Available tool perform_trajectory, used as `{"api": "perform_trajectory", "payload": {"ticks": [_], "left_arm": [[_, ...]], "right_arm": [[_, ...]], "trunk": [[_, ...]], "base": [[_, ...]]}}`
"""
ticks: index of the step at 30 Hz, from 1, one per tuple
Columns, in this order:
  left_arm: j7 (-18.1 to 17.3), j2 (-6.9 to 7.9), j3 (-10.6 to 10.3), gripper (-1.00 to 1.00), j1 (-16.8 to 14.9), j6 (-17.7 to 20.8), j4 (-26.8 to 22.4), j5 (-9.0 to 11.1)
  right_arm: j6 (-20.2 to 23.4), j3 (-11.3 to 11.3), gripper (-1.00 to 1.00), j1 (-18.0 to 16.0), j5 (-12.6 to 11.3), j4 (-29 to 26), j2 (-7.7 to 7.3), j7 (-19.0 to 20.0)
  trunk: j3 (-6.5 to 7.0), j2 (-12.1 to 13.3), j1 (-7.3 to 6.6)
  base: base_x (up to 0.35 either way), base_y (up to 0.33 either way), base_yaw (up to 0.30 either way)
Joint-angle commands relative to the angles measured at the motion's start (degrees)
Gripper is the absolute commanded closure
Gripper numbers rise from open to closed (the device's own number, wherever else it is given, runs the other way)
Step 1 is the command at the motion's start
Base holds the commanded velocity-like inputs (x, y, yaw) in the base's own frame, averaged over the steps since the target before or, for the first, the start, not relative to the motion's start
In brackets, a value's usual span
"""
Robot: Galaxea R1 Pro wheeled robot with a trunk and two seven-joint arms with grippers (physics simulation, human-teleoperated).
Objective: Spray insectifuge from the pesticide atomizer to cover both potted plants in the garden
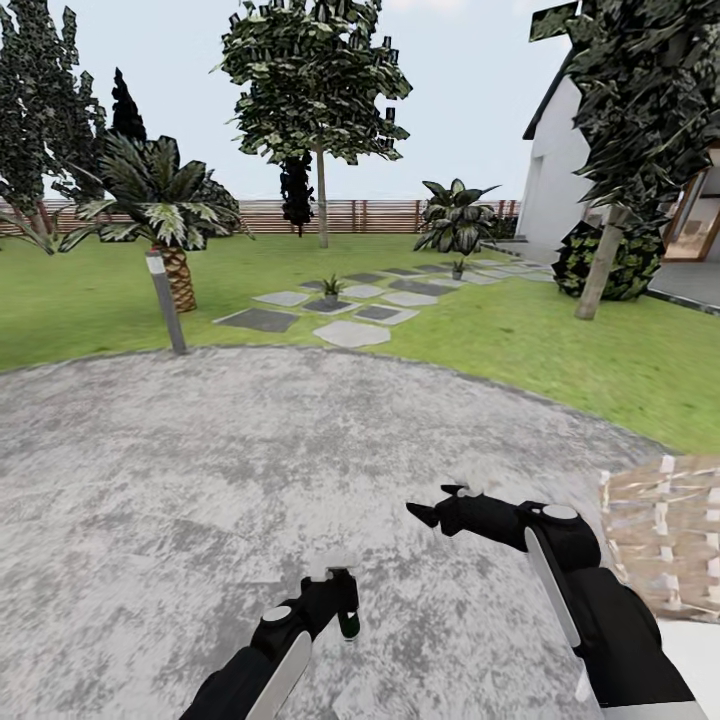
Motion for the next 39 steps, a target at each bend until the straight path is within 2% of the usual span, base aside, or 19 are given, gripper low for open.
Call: {"api": "perform_trajectory", "payload": {"ticks": [1,39], "left_arm": [[0.5,0.03,-0.2,1.00,0.0,0.2,-0.1,0.6],[0.7,0.03,-0.2,1.00,0.0,0.2,-0.1,0.6]], "right_arm": [[0.3,0.0,-1.00,0.0,0.0,-0.1,-0.03,0.1],[0.3,0.0,-1.00,0.0,0.0,-0.1,-0.03,0.1]], "trunk": [[-0.06,0.0,0.02],[-0.06,0.0,0.02]], "base": [[0.340,0.000,0.000],[0.340,0.000,0.000]]}}
